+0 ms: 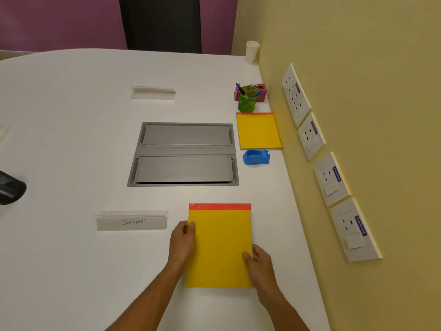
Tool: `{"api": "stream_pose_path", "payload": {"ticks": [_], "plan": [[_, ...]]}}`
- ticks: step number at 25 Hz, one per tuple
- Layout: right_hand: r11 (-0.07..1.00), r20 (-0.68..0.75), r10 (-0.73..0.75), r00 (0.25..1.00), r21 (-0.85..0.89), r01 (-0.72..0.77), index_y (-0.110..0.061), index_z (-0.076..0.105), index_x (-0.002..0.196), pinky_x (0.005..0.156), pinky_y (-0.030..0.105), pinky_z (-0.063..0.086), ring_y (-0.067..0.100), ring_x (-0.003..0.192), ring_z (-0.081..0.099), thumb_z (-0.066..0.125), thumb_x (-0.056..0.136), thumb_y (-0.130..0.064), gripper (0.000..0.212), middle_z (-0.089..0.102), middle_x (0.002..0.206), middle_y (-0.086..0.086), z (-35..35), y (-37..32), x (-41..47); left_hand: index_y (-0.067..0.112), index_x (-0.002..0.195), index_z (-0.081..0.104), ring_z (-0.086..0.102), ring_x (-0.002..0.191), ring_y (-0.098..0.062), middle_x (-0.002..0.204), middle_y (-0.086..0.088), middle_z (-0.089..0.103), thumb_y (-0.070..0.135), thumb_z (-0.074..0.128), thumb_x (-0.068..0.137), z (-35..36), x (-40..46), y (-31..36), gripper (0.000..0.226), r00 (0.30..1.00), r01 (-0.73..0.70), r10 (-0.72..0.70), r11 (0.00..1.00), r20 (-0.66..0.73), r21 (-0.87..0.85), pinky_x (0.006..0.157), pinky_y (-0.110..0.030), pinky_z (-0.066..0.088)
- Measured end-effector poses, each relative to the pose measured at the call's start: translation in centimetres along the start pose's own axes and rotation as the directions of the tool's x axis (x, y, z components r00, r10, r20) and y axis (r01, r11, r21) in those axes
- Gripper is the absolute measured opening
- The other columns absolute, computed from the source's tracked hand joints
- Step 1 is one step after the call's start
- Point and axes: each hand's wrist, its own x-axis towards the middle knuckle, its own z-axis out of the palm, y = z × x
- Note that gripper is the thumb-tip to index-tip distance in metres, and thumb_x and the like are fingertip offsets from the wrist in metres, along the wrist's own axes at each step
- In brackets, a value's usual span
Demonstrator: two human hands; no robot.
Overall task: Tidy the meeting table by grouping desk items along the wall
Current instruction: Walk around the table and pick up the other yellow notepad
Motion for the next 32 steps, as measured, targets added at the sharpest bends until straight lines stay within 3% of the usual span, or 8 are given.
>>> {"api": "stream_pose_path", "payload": {"ticks": [3,5,7,9,12,16,21,32], "plan": [[0.996,-0.116,-0.084,0.99,0.0,0.085,-0.011,0.056,0.137,0.098,0.042,0.054,0.022,0.118,0.061,0.051,0.103,-0.014,0.034,0.064,0.129,0.004,-1.6,-2.3,2.3,0.018,0.119,0.057,0.058,0.112,-0.024,0.118,-0.003,0.062,0.023,0.046,0.103,1.0,2.4,-0.4,0.02,0.965,-0.256,0.26,0.956,-0.016,0.144,0.098,-0.035,0.046],[0.994,-0.183,-0.113,0.977,-0.02,0.111,-0.011,0.05,0.144,0.108,0.052,0.046,0.029,0.128,0.055,0.051,0.104,-0.017,0.041,0.058,0.139,0.007,-2.8,-4.4,3.9,0.014,0.136,0.05,0.042,0.136,-0.031,0.142,-0.01,0.051,0.038,0.04,0.103,1.8,4.5,-1.2,0.042,0.921,-0.386,0.375,0.838,0.107,0.386,0.112,-0.039,0.032],[0.988,-0.23,-0.154,0.961,-0.04,0.149,-0.012,0.051,0.143,0.107,0.051,0.046,0.029,0.127,0.055,0.05,0.104,-0.017,0.039,0.059,0.137,0.007,-4.2,-6.9,6.2,0.012,0.15,0.032,0.013,0.15,-0.035,0.16,-0.013,0.024,0.069,0.008,0.093,2.7,6.9,-2.0,0.084,0.885,-0.46,0.388,0.653,0.256,0.602,0.12,-0.044,0.012],[0.976,-0.246,-0.218,0.944,-0.038,0.216,-0.014,0.053,0.139,0.106,0.048,0.048,0.029,0.125,0.057,0.049,0.104,-0.013,0.035,0.061,0.133,0.005,-5.3,-10.3,8.3,0.014,0.156,0.016,-0.007,0.151,-0.035,0.165,-0.011,0.002,0.079,-0.015,0.08,3.3,8.9,-2.2,0.105,0.875,-0.463,0.384,0.487,0.295,0.74,0.122,-0.047,-0.001],[0.966,-0.291,-0.249,0.923,-0.013,0.257,-0.017,0.043,0.149,0.109,0.04,0.043,0.025,0.135,0.048,0.049,0.104,-0.011,0.046,0.051,0.145,0.003,-6.6,-15.0,12.0,0.017,0.156,0.014,-0.007,0.151,-0.033,0.165,-0.009,0.001,0.079,0.01,0.088,4.1,8.9,-2.5,0.092,0.87,-0.425,0.415,0.362,0.265,0.83,0.121,-0.052,0.001],[0.946,-0.321,-0.324,0.89,-0.093,0.311,-0.031,0.041,0.15,0.108,0.048,0.047,0.027,0.131,0.053,0.047,0.102,-0.016,0.051,0.052,0.148,0.0,-7.7,-20.9,19.7,0.018,0.155,0.02,0.0,0.152,-0.034,0.164,-0.009,0.009,0.077,0.028,0.089,5.3,8.9,-2.9,0.088,0.878,-0.345,0.445,0.335,0.176,0.877,0.12,-0.058,0.01],[0.939,-0.352,-0.342,0.872,-0.164,0.302,-0.027,0.059,0.13,0.085,0.041,0.055,0.024,0.095,0.063,0.038,0.097,-0.002,0.046,0.067,0.114,0.003,-8.4,-27.5,25.9,0.019,0.154,0.027,0.003,0.152,-0.033,0.164,-0.007,0.011,0.077,0.029,0.087,5.6,9.3,-2.9,0.088,0.883,-0.322,0.441,0.326,0.158,0.889,0.119,-0.058,0.013],[0.905,-0.43,-0.314,0.847,-0.405,0.13,-0.016,0.062,0.12,0.076,0.033,0.044,0.029,0.09,0.055,0.05,0.096,-0.008,0.028,0.065,0.118,0.015,-7.8,-30.9,34.5,0.021,0.153,0.03,0.008,0.151,-0.034,0.164,-0.007,0.016,0.077,0.024,0.087,5.7,9.1,-2.7,0.087,0.89,-0.308,0.432,0.327,0.149,0.893,0.118,-0.059,0.017]]}}
